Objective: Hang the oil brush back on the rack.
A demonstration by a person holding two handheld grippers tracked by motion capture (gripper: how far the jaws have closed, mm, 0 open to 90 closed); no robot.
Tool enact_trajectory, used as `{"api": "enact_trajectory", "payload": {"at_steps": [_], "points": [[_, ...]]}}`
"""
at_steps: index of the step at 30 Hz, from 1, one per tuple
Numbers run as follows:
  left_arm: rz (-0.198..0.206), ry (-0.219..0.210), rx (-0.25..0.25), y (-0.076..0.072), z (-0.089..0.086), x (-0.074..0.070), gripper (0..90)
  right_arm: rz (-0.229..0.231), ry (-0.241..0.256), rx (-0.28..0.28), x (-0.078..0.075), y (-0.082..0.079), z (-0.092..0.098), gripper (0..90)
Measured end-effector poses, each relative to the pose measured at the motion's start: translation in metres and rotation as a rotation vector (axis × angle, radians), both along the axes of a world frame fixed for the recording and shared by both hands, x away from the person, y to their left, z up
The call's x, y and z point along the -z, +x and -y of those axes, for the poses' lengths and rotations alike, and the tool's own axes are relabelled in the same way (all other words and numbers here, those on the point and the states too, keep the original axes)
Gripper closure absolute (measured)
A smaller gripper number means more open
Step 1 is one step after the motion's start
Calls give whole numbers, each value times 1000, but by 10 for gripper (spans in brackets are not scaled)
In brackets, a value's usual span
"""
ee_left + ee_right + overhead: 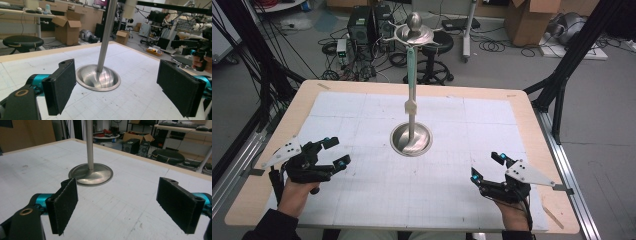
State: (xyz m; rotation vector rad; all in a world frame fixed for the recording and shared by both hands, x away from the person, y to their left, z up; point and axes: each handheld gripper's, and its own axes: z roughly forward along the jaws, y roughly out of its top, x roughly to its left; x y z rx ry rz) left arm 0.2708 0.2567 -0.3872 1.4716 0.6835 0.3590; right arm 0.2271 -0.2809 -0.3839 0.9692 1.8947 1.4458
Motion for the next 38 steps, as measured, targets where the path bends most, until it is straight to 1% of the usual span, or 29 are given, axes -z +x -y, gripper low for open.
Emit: {"api": "enact_trajectory", "payload": {"at_steps": [2, 4, 7, 9, 10, 15, 17, 19, 22, 27, 33, 36, 38], "points": [[-3, -10, -8, 3, -2, 0, 162, 1, 21, 11, 0, 0, 3, 163], [-7, -13, -12, 4, -2, 1, 162, 2, 23, 22, 0, -2, 7, 163], [-3, -7, -16, 4, -3, 1, 162, -4, 33, 32, 1, -3, 10, 163], [-7, -5, -19, 4, -4, 1, 162, 0, 36, 44, 1, -3, 13, 163], [-17, -6, -17, 4, -3, 2, 161, -3, 48, 53, 2, -4, 15, 163], [-19, 9, -7, 5, 2, 3, 162, -3, 63, 66, 1, -6, 18, 163], [-19, 8, -7, 4, 2, 3, 162, 3, 73, 73, 1, -6, 19, 163], [-21, 3, -8, 5, 2, 3, 162, 1, 85, 64, 1, -5, 19, 163], [-26, 4, -10, 5, 2, 3, 162, -1, 90, 62, 1, -4, 19, 163], [-19, 3, -7, 4, 3, 2, 162, 4, 77, 59, 1, -4, 17, 163], [-19, -15, -14, 6, 4, 3, 162, 3, 78, 50, 3, -3, 16, 163], [-19, -16, -20, 6, 3, 2, 162, -3, 81, 49, 3, -3, 16, 163], [-20, -13, -18, 5, 2, 2, 162, 2, 75, 47, 2, -2, 15, 163]]}}
